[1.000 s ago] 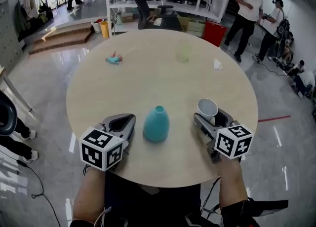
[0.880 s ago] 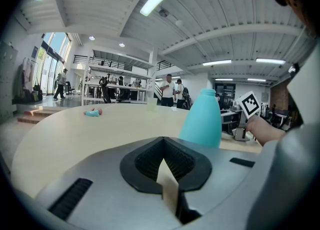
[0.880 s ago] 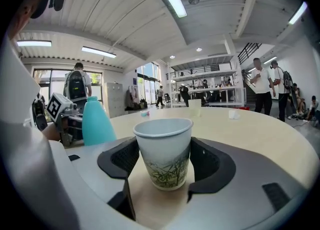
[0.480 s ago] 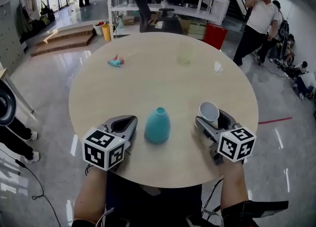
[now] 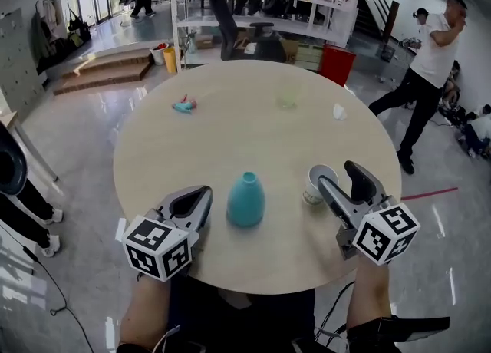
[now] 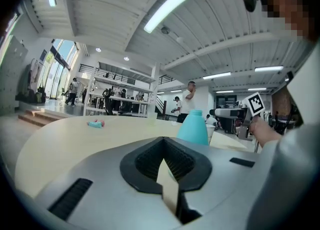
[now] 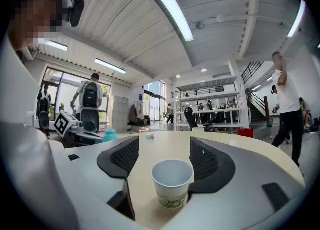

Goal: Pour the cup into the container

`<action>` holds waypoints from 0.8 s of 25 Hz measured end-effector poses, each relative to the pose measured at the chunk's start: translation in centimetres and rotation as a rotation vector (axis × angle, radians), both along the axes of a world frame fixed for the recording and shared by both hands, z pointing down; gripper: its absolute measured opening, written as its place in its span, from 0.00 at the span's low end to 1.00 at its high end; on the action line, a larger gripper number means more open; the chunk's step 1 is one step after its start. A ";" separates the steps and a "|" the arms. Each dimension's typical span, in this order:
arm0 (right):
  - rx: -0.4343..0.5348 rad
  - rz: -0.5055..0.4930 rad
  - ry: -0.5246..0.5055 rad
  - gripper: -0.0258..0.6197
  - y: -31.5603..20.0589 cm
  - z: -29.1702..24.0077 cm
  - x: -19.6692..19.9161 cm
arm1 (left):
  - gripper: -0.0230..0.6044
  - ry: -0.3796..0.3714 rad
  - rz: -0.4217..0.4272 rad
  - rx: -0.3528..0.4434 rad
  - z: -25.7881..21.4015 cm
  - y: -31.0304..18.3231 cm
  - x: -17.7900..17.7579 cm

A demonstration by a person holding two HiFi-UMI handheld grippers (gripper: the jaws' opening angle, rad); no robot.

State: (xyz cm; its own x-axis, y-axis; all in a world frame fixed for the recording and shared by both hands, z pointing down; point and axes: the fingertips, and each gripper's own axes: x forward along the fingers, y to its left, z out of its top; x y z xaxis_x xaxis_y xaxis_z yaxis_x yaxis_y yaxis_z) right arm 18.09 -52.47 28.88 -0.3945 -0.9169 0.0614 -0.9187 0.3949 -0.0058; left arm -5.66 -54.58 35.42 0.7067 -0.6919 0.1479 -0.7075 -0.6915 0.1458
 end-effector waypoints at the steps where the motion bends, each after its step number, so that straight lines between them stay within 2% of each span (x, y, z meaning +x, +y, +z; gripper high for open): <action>1: 0.027 -0.008 0.009 0.54 0.4 -0.6 -0.4 | 0.04 0.000 0.000 0.017 -0.7 0.5 0.2; 2: 0.064 -0.010 0.019 0.50 0.9 -1.2 -0.8 | 0.04 -0.005 -0.001 0.037 -1.4 0.9 0.4; 3: 0.101 -0.007 0.031 0.19 1.2 -1.7 -1.2 | 0.04 -0.011 -0.005 0.056 -2.1 1.2 0.5; 5: 0.130 -0.017 0.050 0.15 1.6 -2.2 -2.1 | 0.04 -0.015 -0.008 0.082 -3.3 1.7 0.8; 7: 0.113 -0.047 0.043 0.07 1.8 -2.0 -3.0 | 0.04 -0.014 0.000 0.092 -3.8 2.3 1.1; 11: 0.099 -0.108 0.020 0.05 3.0 -1.3 -4.5 | 0.04 -0.036 0.005 0.105 -4.1 3.6 1.4; 20: 0.090 -0.164 -0.027 0.05 7.2 -0.3 -5.2 | 0.04 -0.017 -0.038 0.071 -2.5 8.7 1.5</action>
State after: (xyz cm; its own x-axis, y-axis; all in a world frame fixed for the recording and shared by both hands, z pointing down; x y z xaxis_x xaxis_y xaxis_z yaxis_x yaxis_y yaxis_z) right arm 12.91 -45.23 28.57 -0.5398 -0.8413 -0.0305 -0.8418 0.5396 0.0128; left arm -4.17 -45.90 32.91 0.6774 -0.7275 0.1091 -0.7356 -0.6721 0.0851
